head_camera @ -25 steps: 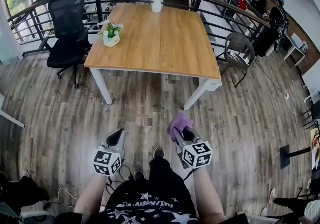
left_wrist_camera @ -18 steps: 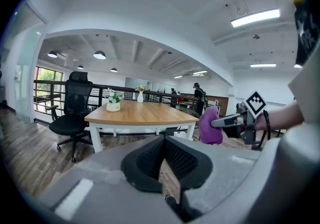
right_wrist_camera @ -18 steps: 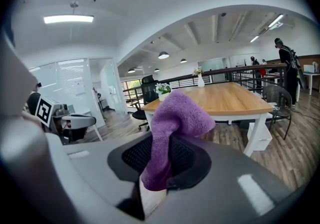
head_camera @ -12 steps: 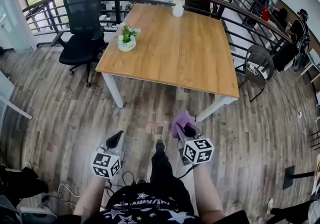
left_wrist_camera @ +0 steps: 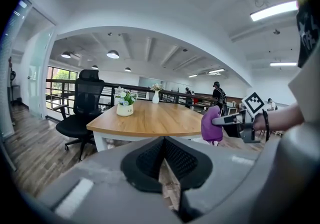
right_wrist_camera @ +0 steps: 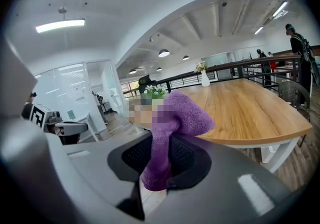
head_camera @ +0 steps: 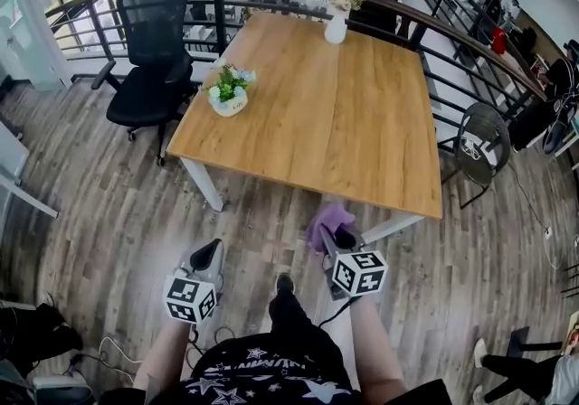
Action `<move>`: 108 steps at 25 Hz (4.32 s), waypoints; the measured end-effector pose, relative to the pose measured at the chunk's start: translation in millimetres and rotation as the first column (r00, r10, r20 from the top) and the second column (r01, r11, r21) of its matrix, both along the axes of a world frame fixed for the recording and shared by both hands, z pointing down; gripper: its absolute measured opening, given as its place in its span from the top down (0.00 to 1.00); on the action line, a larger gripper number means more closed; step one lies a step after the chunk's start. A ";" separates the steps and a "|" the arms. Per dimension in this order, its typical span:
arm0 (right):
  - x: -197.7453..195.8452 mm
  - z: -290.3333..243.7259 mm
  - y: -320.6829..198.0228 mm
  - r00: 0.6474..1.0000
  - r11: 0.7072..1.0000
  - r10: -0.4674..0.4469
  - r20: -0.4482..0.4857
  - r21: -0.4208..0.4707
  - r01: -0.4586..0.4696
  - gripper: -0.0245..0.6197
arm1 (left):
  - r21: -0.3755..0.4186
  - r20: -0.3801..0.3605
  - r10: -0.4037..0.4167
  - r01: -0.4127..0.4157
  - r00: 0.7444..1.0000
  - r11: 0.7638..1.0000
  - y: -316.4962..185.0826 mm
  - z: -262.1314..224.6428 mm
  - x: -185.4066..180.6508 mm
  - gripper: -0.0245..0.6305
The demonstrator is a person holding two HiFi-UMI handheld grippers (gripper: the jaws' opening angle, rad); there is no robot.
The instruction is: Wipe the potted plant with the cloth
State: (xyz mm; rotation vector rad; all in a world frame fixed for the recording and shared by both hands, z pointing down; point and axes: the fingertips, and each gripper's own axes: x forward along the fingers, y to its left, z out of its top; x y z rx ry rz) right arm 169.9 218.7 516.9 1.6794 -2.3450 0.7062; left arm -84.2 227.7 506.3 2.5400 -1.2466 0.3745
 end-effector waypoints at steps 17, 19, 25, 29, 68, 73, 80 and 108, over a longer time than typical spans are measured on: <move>74.1 -9.6 -148.7 0.995 0.995 -0.093 0.019 0.021 0.093 0.83 | 0.049 0.017 -0.086 0.085 0.996 0.995 -124.7 -25.2 77.3 0.96; 75.3 -10.5 -162.5 0.994 0.994 -0.103 0.030 0.028 0.102 0.83 | 0.055 0.015 -0.101 0.100 0.995 0.993 -132.8 -27.4 79.4 0.96; 66.9 -10.6 -185.0 0.986 0.987 -0.161 0.053 0.016 0.160 0.83 | 0.032 0.024 -0.150 0.149 0.988 0.988 -140.6 -26.9 75.3 0.96; 59.0 -11.1 -196.6 0.980 0.982 -0.191 0.055 0.001 0.191 0.83 | 0.036 0.048 -0.187 0.185 0.981 0.982 -145.0 -30.5 64.6 0.96; -36.8 12.8 -432.5 0.968 0.966 -0.249 -0.041 -0.087 0.245 0.83 | -0.054 0.030 -0.101 0.102 0.994 0.993 -400.4 11.3 7.2 0.32; -49.6 19.0 -457.9 0.962 0.963 -0.259 -0.082 -0.103 0.250 0.83 | -0.119 0.048 -0.059 0.064 0.997 0.991 -427.5 30.0 5.0 0.25; -74.7 28.6 -490.6 0.930 0.944 -0.325 -0.169 -0.112 0.310 0.83 | -0.146 0.092 0.012 0.002 0.996 0.989 -455.0 49.2 2.5 0.25; -160.8 78.2 -519.3 0.374 0.517 -0.823 -0.427 -0.290 0.806 0.84 | -0.170 0.142 0.257 -0.233 0.956 0.958 -489.1 83.2 9.6 0.38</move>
